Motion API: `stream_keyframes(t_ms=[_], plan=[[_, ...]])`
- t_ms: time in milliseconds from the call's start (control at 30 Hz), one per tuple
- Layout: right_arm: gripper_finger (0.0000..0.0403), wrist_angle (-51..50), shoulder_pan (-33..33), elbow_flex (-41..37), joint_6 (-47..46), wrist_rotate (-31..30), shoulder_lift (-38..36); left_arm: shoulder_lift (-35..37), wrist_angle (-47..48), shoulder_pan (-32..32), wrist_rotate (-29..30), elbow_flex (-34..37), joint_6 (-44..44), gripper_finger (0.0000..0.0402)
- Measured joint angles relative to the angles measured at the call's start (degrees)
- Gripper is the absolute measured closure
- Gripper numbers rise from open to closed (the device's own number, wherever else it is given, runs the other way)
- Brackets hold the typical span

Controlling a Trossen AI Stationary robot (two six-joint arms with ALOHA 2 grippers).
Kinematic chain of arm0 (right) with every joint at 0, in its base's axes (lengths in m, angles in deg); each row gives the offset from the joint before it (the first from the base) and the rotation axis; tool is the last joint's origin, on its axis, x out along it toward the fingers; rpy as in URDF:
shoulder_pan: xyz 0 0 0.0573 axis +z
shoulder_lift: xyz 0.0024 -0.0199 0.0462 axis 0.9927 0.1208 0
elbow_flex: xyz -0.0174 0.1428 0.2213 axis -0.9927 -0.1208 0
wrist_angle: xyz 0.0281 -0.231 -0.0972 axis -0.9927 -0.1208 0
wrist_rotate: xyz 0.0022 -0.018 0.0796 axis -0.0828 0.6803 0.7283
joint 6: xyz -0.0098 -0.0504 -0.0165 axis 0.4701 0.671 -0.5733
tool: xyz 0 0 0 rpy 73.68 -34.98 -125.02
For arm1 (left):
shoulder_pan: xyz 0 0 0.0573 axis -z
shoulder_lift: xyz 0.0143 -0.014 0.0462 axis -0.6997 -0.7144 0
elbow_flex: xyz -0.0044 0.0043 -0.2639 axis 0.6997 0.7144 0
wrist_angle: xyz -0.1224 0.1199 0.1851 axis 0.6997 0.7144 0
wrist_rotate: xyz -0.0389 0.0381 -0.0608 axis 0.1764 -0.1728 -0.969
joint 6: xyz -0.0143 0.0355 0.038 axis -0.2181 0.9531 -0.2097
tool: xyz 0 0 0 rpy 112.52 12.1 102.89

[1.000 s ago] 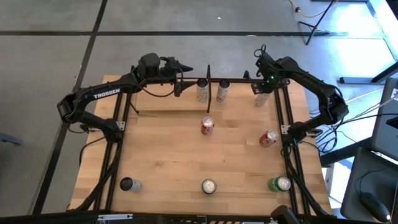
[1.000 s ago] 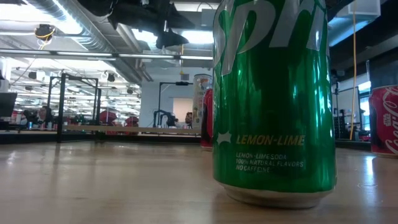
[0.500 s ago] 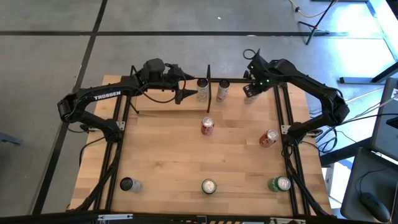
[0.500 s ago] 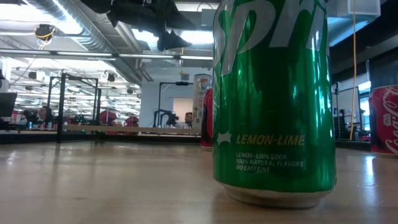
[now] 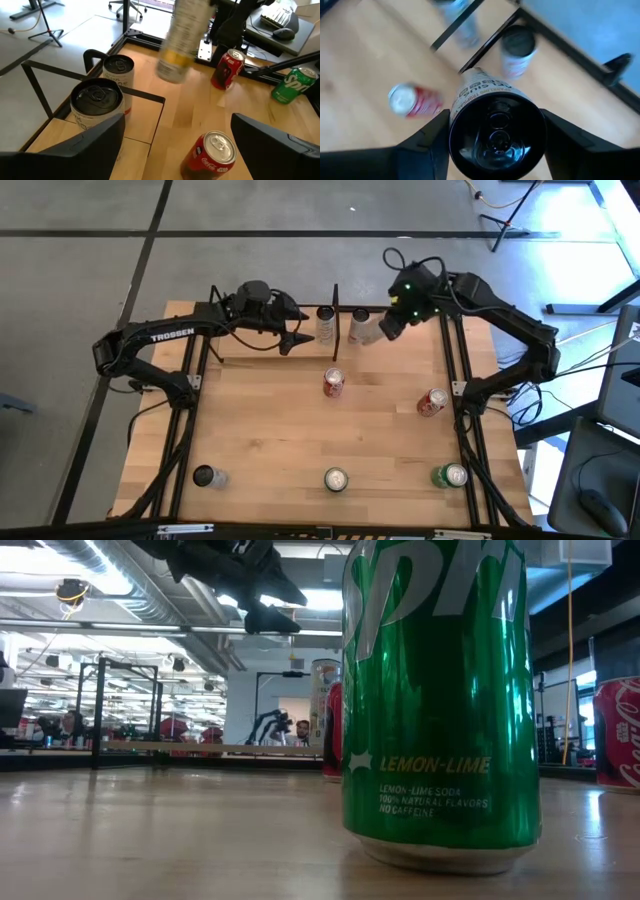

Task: Place canned beverage on shelf
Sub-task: Put the top white yellow soda can on the shelf aligned with the other white yellow soda can

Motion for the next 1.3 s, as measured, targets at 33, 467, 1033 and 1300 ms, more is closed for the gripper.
stream_keyframes(t_ms=[33,467,1033,1300], plan=[[0.0181,-0.66,0.94,-0.01,0.13,0.74,0.03,0.0,0.02,0.0,0.0,0.0,0.0,0.005],[0.0175,-1.06,9.04,-8.42,-3.38,-2.84,6.36,0.02,0.09,0.0,-0.02,0.0,-0.11,0.005],[0.0174,7.59,9.65,-11.59,-0.81,-4.96,14.73,0.08,0.09,3.59,3.0,0.0,-0.53,0.005],[0.0152,9.26,9.66,-11.17,-3.17,-4.02,15.64,0.09,0.08,6.37,4.86,0.0,-0.61,0.005]])
